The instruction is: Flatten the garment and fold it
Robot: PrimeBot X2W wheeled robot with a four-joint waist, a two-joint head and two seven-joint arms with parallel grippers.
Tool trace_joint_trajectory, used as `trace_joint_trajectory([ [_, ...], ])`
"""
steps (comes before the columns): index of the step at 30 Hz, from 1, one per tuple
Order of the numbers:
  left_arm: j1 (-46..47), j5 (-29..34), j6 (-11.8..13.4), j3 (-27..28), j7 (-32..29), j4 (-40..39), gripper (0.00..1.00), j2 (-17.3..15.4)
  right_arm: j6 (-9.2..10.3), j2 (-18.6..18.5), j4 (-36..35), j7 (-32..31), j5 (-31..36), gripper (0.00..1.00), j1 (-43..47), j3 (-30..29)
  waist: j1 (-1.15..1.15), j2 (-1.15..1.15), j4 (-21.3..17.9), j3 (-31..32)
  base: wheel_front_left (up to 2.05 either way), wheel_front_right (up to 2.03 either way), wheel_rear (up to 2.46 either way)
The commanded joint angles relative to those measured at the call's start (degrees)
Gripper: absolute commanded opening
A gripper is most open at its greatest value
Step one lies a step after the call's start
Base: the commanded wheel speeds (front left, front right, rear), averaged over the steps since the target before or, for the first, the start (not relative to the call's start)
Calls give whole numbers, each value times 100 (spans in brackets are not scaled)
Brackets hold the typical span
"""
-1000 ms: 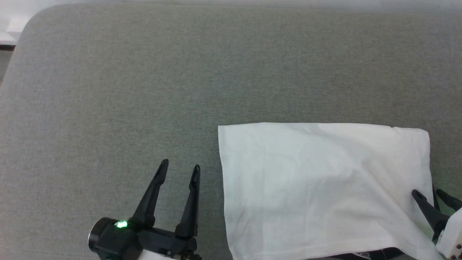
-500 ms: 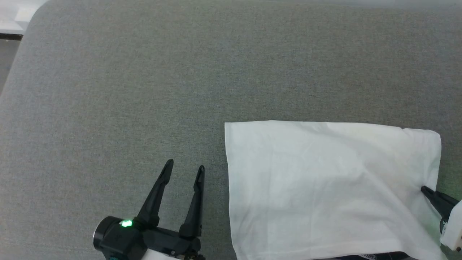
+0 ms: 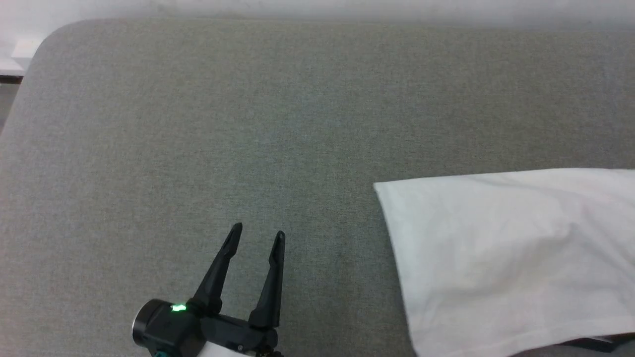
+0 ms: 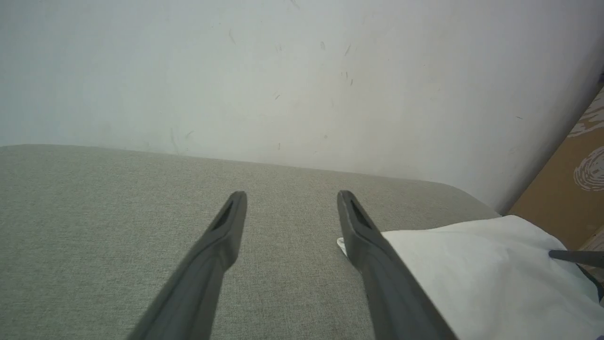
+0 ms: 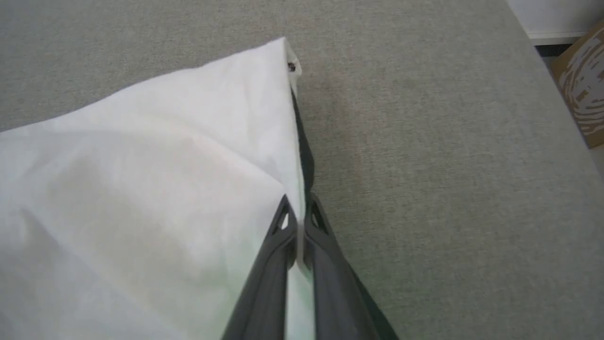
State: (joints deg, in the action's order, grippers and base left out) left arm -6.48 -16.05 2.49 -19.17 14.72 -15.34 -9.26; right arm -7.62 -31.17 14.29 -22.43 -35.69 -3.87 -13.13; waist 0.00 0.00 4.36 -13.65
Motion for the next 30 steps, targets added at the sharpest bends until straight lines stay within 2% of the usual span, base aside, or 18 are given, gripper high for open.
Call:
trace_joint_trajectory([
  [1,41,14,-48,-4,28,32,100,-16,13,-69,101,50,117,0,-69,-136,0,0,-16,16,0,0,0],
  [7,70,-22,-65,-30,28,87,100,-19,13,120,-166,-60,42,0,-5,-101,0,0,-30,-12,0,0,0],
  [16,109,-110,-118,-80,28,211,100,31,13,447,-1803,-682,-693,0,308,694,0,0,-36,46,0,0,0],
  [21,107,-161,-167,-113,28,303,100,61,13,616,-2498,-1059,-738,0,353,1229,0,0,11,138,0,0,0],
  [30,123,-228,-265,-155,28,399,100,81,13,1003,-2910,-1580,-532,0,154,1997,0,0,174,210,0,0,0],
])
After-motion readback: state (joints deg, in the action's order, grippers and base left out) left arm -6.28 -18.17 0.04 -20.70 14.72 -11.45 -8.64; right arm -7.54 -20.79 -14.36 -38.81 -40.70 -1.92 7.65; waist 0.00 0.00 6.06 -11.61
